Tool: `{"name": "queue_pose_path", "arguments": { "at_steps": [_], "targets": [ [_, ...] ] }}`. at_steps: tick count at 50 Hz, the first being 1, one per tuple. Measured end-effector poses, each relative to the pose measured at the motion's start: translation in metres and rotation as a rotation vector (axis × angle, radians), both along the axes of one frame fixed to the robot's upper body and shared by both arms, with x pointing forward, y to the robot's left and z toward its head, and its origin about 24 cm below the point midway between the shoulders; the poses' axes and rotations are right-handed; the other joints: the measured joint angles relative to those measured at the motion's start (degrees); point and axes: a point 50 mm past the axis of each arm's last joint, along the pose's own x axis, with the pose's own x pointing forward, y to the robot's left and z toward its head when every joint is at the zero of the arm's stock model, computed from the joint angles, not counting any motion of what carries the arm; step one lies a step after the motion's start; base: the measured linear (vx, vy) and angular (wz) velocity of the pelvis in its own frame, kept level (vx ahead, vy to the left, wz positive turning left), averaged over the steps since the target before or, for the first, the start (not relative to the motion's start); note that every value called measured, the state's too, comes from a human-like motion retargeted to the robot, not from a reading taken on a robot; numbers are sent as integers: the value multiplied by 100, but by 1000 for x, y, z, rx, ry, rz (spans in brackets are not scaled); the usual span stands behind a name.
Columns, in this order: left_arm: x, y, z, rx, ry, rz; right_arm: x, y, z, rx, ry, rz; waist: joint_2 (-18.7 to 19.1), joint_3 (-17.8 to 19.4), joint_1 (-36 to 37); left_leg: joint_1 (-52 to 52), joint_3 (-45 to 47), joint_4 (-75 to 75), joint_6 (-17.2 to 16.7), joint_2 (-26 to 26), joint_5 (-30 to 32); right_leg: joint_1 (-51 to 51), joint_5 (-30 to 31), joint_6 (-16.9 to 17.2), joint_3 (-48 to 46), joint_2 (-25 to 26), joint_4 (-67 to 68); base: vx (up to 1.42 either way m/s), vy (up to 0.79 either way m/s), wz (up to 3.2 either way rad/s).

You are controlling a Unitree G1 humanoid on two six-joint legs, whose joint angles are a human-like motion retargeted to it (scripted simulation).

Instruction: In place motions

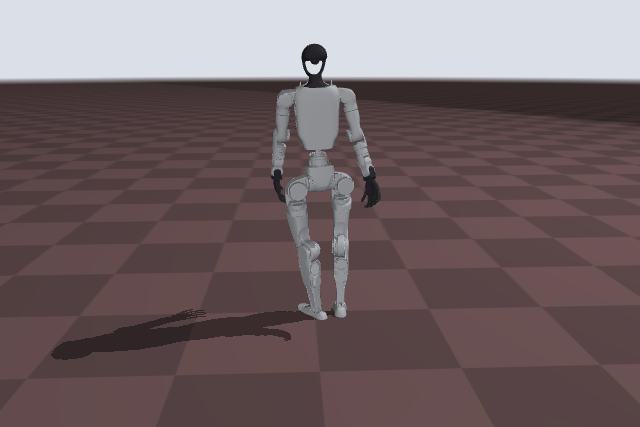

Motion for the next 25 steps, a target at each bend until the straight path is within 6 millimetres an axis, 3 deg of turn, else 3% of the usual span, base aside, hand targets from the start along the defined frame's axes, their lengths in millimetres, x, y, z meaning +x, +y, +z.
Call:
{"name": "queue_pose_path", "arguments": {
  "at_steps": [3, 6, 9, 12, 15, 17, 20, 23, 25],
  "targets": [
    [50, -6, 16, -13, -165, -43, -33, -12, 11, -87, 66, -126, 3, -8, 11, -10, 20, -6, -3, 3, 18, -8, 7, -3, -10, 0, -8, 0, 0, 0],
    [84, -9, 31, -3, -295, -64, -52, -18, 19, -152, 88, -195, 24, -15, 4, -9, 42, -10, -10, 11, 34, -17, 7, -13, 9, 9, -6, 0, 0, 0],
    [101, -7, 41, 23, -373, -79, -58, -19, 21, -176, 89, -214, 53, -16, 11, 7, 76, -18, -20, 21, 48, -25, 7, -24, 41, 23, -1, 0, 0, 0],
    [99, -5, 40, 43, -381, -97, -50, -14, 16, -152, 70, -197, 92, -28, 33, 18, 109, -21, -32, 33, 60, -36, 10, -39, 70, 39, 2, 0, 0, 0],
    [80, -2, 30, 45, -311, -110, -29, -3, 7, -88, 18, -155, 126, -34, 53, 28, 118, -15, -46, 42, 75, -47, 15, -58, 110, 55, 10, 1, 5, -2],
    [56, -1, 19, 34, -222, -106, -7, 8, -1, -30, -37, -112, 141, -34, 72, 39, 117, -8, -53, 42, 88, -42, 18, -72, 121, 61, 11, 2, 6, 6],
    [9, 0, 2, 2, -45, -77, 31, 27, -12, 68, -141, -28, 154, -37, 115, 48, 127, 11, -70, 43, 107, -32, 22, -92, 147, 64, 7, 3, 6, 17],
    [-47, -4, -8, -37, 161, -13, 78, 49, -20, 171, -272, 77, 179, 1, -450, -36, -486, 78, -31, -61, 195, -101, 67, -246, -428, 59, 4, 3, 6, 120],
    [-85, -9, -11, -58, 284, 58, 111, 64, -20, 244, -366, 174, 138, -30, 229, 18, 195, 63, -100, 45, 131, -49, 6, -136, 286, 83, 24, 0, 6, -156]
  ]
}}
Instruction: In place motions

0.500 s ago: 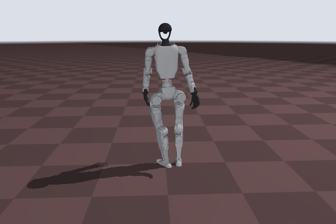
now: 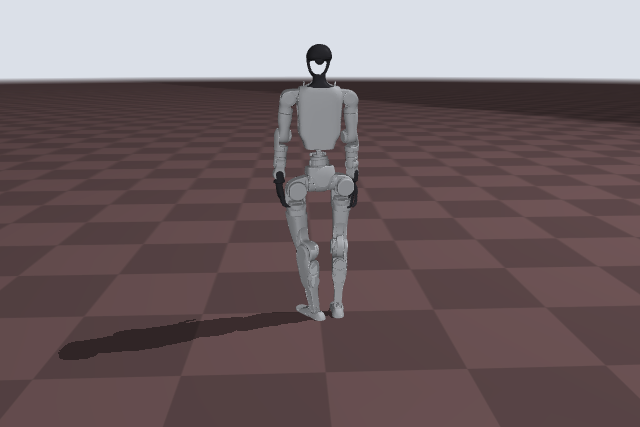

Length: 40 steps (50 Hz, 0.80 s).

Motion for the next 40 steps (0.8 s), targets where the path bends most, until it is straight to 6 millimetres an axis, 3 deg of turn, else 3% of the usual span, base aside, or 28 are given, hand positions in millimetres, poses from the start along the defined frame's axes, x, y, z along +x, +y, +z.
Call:
{"name": "queue_pose_path", "arguments": {
  "at_steps": [4, 8, 12, 15, 20, 26, 32, 35, 40],
  "targets": [
    [-66, -7, 1, -9, 169, 104, 56, 25, 7, 124, -144, 106, -19, 58, -129, -107, -284, 109, 1, -59, 50, -47, 39, -89, -221, -24, -22, -2, 7, 27],
    [-110, -11, 7, -20, 257, 189, 94, 39, 18, 208, -238, 161, -59, 139, -44, -245, -391, 261, -18, -84, 94, -78, 30, -84, -202, -106, -7, -7, 9, 33],
    [-133, -10, 13, -31, 307, 244, 112, 36, 25, 220, -304, 150, -103, 247, 12, -430, -588, 437, -41, -138, 186, -102, 22, -85, -244, -207, -10, -11, 10, 50],
    [-135, -10, 14, -43, 307, 270, 112, 25, 24, 181, -313, 118, -124, 294, 35, -663, -773, 609, -66, -193, 329, -141, 18, -72, -361, -303, -52, -15, 9, 63],
    [-110, -4, 7, -51, 225, 258, 83, -8, 15, 61, -232, 24, -177, 369, 4, -1016, -1370, 984, -242, -342, 410, -178, 32, -57, -773, -500, -154, -14, 5, 92],
    [-71, -4, -2, -26, 70, 200, 3, -53, 10, -150, 105, -9, -379, 319, 133, -824, -954, 1569, -46, -332, 87, -272, 128, -17, -819, -792, -178, -2, 0, 7],
    [-57, 4, -3, 27, 13, 118, -62, -66, 14, -223, 282, 4, -298, 230, 936, -311, 1, 750, 157, -351, -62, -429, 322, -41, 107, -339, -156, 14, -10, -152],
    [-53, 5, -3, 30, 26, 68, -80, -66, 15, -201, 309, -23, -14, 68, 115, -126, -665, 290, 84, -145, -108, -454, 277, 70, -606, -312, -137, 7, -16, 115],
    [-31, 12, -2, 17, 6, 64, -81, -61, 13, -191, 273, -149, 17, 152, 239, -140, -120, 139, -15, 100, -122, -742, 419, 294, -228, -276, 106, -11, -19, -71]
  ]
}}
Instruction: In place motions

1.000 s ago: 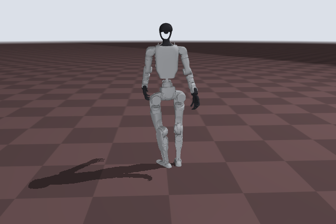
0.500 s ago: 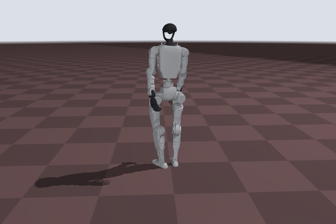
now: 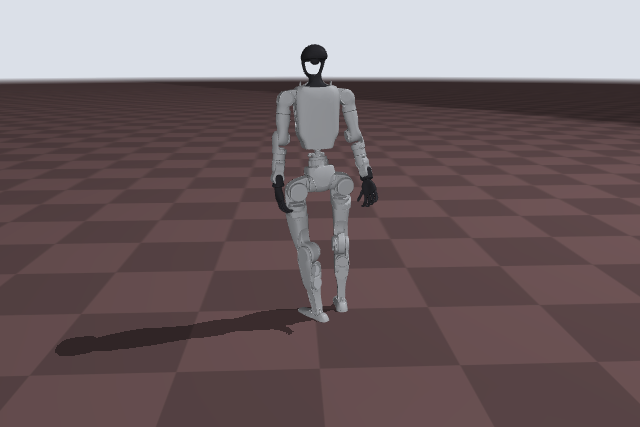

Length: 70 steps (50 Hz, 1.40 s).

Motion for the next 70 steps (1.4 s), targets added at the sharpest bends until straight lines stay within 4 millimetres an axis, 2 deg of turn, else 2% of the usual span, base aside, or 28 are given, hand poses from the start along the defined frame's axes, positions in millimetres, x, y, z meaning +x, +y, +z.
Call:
{"name": "queue_pose_path", "arguments": {
  "at_steps": [2, 3, 7, 10, 12, 14, 18, 21, 22, 23, 25, 27, 33, 37, 43, 45, 50, 55, 60, 64, 70],
  "targets": [
    [11, 5, 1, 4, -24, -5, 5, 5, -2, 4, -42, -70, 43, 89, -427, -95, -289, 52, 25, 19, 2, -138, 128, -17, -378, -45, 107, -14, -17, 66],
    [17, 7, 1, 7, -40, -4, 9, 7, -3, 13, -62, -97, 42, 105, -413, -118, -187, 49, 25, 61, -6, -223, 91, 3, -302, -42, 222, -15, -14, -43],
    [32, 19, 3, 20, -96, 5, 27, 23, -8, 71, -133, -153, 122, 134, -480, -203, 77, -11, 23, 272, 40, -532, -611, 141, 73, 90, 897, -11, -13, -68],
    [36, 26, 5, 45, -114, 17, 37, 36, -11, 131, -167, -126, 187, 118, -679, -227, 62, -62, 31, 366, 98, -544, -692, 147, 320, 284, 1223, 1, -10, 3],
    [33, 28, 5, 52, -107, 20, 38, 41, -12, 151, -165, -60, 213, 82, -945, -220, -149, -69, 43, 349, 123, -392, -528, 129, 555, 396, 1145, 15, -7, 79],
    [27, 28, 4, 48, -90, 26, 35, 42, -12, 145, -146, 43, 224, 7, -1225, -215, -404, -70, 49, 297, 148, -265, -455, -110, 599, 425, 949, 25, -4, 114],
    [15, 21, 3, 20, -45, 18, 27, 32, -10, 89, -64, 265, 27, -219, -1634, -164, -911, -74, 123, -129, 201, -15, -154, -375, -324, 304, 245, 26, 3, 127],
    [5, 11, 1, 10, -27, 42, 29, 23, -8, 59, -16, 365, 18, -210, -1710, -95, -1067, -50, 137, -179, 214, 130, -29, -217, -729, 99, 65, 13, 6, 33],
    [2, 8, 1, 2, -26, 57, 33, 22, -7, 58, -10, 387, -1, -220, -1567, -55, -889, -65, 130, -176, 196, 178, -57, -211, -568, 123, 46, 8, 5, -215],
    [-1, 7, 1, -13, -27, 75, 38, 20, -7, 64, -9, 405, -76, -283, -1039, 17, -285, -115, 103, -156, 134, 234, -136, -180, 149, 221, 41, 6, 5, -333],
    [-10, 3, 1, -43, -10, 76, 45, 23, -8, 86, -34, 390, -86, -319, -499, 95, 324, -149, 52, -58, 91, 369, -246, -61, 836, 264, 22, 4, 5, -232],
    [-17, 0, 1, -47, 21, 46, 50, 28, -10, 99, -90, 314, -45, -211, -875, 107, -64, -108, 84, -99, 146, 399, -235, -168, 450, 264, 38, 0, 5, 82],
    [-36, -4, 3, -51, 93, -18, 59, 43, -13, 160, -215, 81, -1, -190, -1171, 49, -367, -38, 97, -145, 201, 453, -294, -346, 137, 335, -5, 1, 5, 52],
    [-39, -4, 3, -66, 92, -27, 56, 43, -12, 151, -179, 73, -25, -174, -1012, 39, -286, -40, 87, -161, 228, 521, -323, -397, 208, 387, -69, -2, 5, -15],
    [-32, -1, 2, -63, 67, -20, 47, 36, -11, 126, -122, 193, -64, -169, -335, 36, 28, -60, 38, -80, 267, 636, -386, -233, 616, 304, -98, -2, 4, -40],
    [-27, 0, 2, -61, 54, -11, 45, 34, -11, 119, -112, 216, -55, -152, -534, -29, -319, -44, 66, -134, 332, 637, -394, -264, 300, 259, -101, 0, 3, 109],
    [-24, 2, 2, -55, 34, 18, 38, 33, -10, 122, -80, 218, -61, -182, -340, -48, -351, -66, 62, -131, 379, 730, -442, -259, 312, 265, -150, 1, 1, 20],
    [-28, 4, 2, -51, 47, 18, 40, 34, -10, 125, -77, 215, -42, -149, -640, -53, -739, -71, 85, -201, 452, 713, -415, -292, -175, 203, -142, 2, 0, 63],
    [-27, 6, 2, -49, 49, 12, 42, 35, -11, 138, -99, 208, -42, -144, -589, -108, -840, -24, 79, -190, 497, 805, -522, -267, -358, 173, -138, 1, -1, 18],
    [-13, 10, 2, -36, 4, -13, 31, 32, -10, 127, -92, 145, -90, -172, -203, -222, -926, 53, 76, -186, 554, 935, -695, -192, -362, 88, -100, 2, 2, 23],
    [20, 9, 1, -28, -94, -59, -3, 17, -3, 73, 25, 42, -245, -318, 215, -636, -1807, 224, 96, -465, 802, 1042, -989, -165, -971, -145, -22, 3, 10, 139]
  ]
}}
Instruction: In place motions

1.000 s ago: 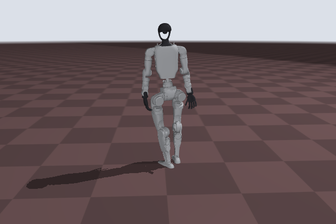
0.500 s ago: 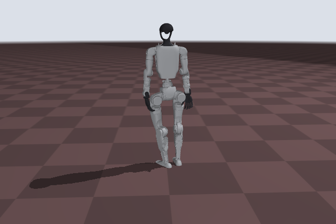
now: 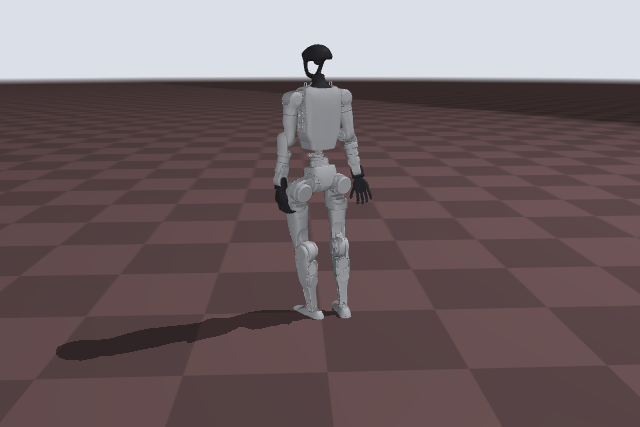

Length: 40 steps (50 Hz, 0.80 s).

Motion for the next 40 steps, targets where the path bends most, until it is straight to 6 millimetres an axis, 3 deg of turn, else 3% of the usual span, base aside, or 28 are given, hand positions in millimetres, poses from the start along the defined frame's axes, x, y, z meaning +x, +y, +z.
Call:
{"name": "queue_pose_path", "arguments": {
  "at_steps": [6, 11, 16, 21, 25, 29, 35, 40],
  "targets": [
    [23, -5, 0, -6, -74, 0, -26, -20, 10, -62, 125, 38, -214, -111, 599, -392, -1124, 78, -100, -426, 351, 174, -349, 130, -776, -273, 129, -1, 14, 182],
    [24, -1, 1, 14, -67, 22, -26, -32, 13, -103, 130, 93, -413, -131, 1091, -544, -1874, 13, -272, -744, 651, 433, -534, 278, -1723, -438, 145, -5, 10, 202],
    [12, 5, 1, 42, -13, 83, 1, -40, 10, -150, 35, 90, -632, -37, 1627, -609, -2241, -73, -459, -987, 864, 731, -625, 454, -2728, -524, 56, -10, 7, 170],
    [-9, 8, 2, 54, 50, 163, 53, -43, 5, -170, -163, 86, -755, 134, 2062, -626, -2453, -137, -610, -1113, 983, 908, -693, 568, -3341, -559, 66, -11, 1, 106],
    [-30, 3, 1, 39, 103, 232, 98, -28, 1, -126, -383, 81, -782, 198, 2187, -643, -2544, -179, -701, -1144, 1035, 972, -709, 640, -3621, -552, 69, -7, -2, 61],
    [-47, -6, 2, 10, 152, 266, 125, -9, 0, -59, -510, 13, -801, 193, 2229, -653, -2558, -204, -750, -1144, 1053, 980, -710, 672, -3708, -546, 66, -2, -2, 15],
    [-43, -16, 1, -42, 146, 245, 133, 14, -2, 80, -500, -5, -851, 252, 2248, -659, -2527, -188, -776, -1132, 1049, 945, -690, 686, -3646, -569, 78, -1, -1, -2],
    [-25, -24, -1, -65, 99, 202, 114, 11, -5, 64, -445, 101, -831, 242, 2152, -628, -2513, -202, -701, -1114, 1010, 896, -659, 673, -3510, -577, 90, 0, 0, -17]
  ]
}}
